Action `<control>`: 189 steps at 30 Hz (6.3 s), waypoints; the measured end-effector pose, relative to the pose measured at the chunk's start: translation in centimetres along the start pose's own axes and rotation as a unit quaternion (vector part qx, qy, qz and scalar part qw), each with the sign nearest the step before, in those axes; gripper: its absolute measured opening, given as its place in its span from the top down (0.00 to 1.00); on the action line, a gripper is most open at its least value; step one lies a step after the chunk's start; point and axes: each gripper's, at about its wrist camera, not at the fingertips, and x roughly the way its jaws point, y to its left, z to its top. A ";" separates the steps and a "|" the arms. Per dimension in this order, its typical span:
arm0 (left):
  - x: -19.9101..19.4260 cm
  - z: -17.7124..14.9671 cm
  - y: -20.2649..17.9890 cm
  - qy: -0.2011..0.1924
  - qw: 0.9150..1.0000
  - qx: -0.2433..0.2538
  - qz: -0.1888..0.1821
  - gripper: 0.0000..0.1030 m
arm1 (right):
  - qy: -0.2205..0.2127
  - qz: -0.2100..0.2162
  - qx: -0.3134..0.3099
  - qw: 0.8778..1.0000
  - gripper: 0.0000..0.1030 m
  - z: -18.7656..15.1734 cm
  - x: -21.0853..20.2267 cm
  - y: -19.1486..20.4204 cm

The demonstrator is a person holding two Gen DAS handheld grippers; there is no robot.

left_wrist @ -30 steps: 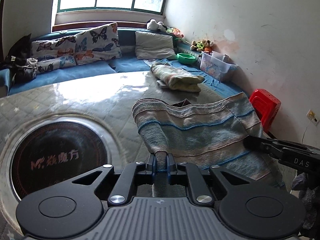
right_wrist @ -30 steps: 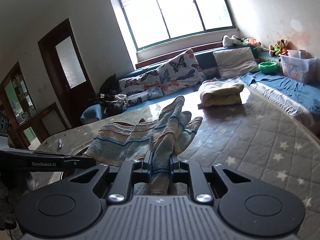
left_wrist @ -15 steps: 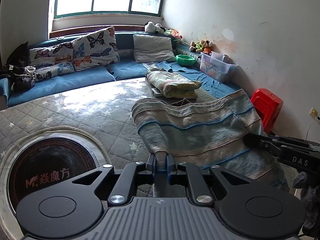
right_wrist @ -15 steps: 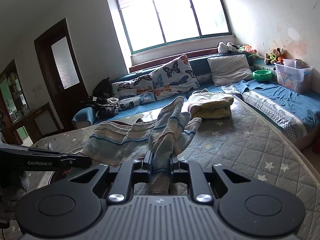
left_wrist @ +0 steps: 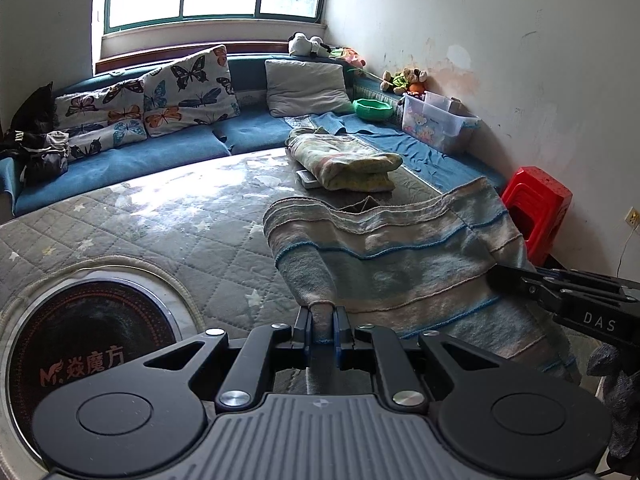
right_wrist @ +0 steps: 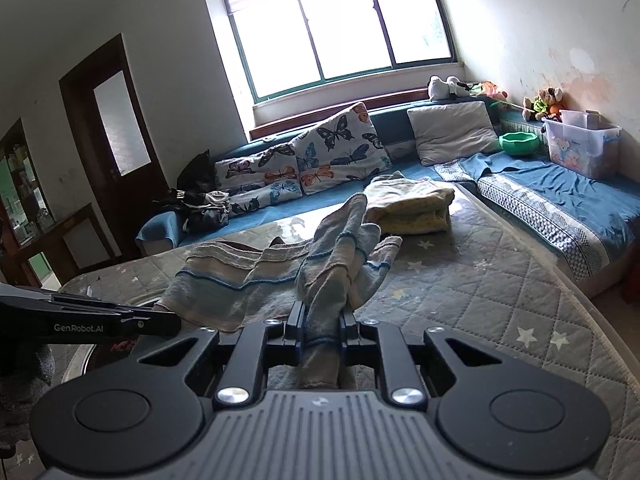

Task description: Fold clothes

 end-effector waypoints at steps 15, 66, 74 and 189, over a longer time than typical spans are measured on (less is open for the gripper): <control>2.7 -0.6 0.7 0.032 0.999 -0.017 0.006 0.89 | 0.032 0.003 0.006 0.999 0.86 -0.9 2.3 -1.1; 6.0 -2.7 1.6 0.070 0.997 -0.019 0.030 0.73 | 0.091 -0.028 0.032 0.995 0.71 -3.9 6.3 -3.6; 5.0 -3.4 1.9 0.063 0.997 -0.012 0.044 0.65 | 0.074 -0.034 0.017 0.997 0.50 -3.9 4.2 -3.3; -3.4 -9.7 -0.6 -0.013 0.998 0.063 -0.026 0.00 | -0.020 -0.070 0.026 0.997 0.00 -6.8 -4.8 1.0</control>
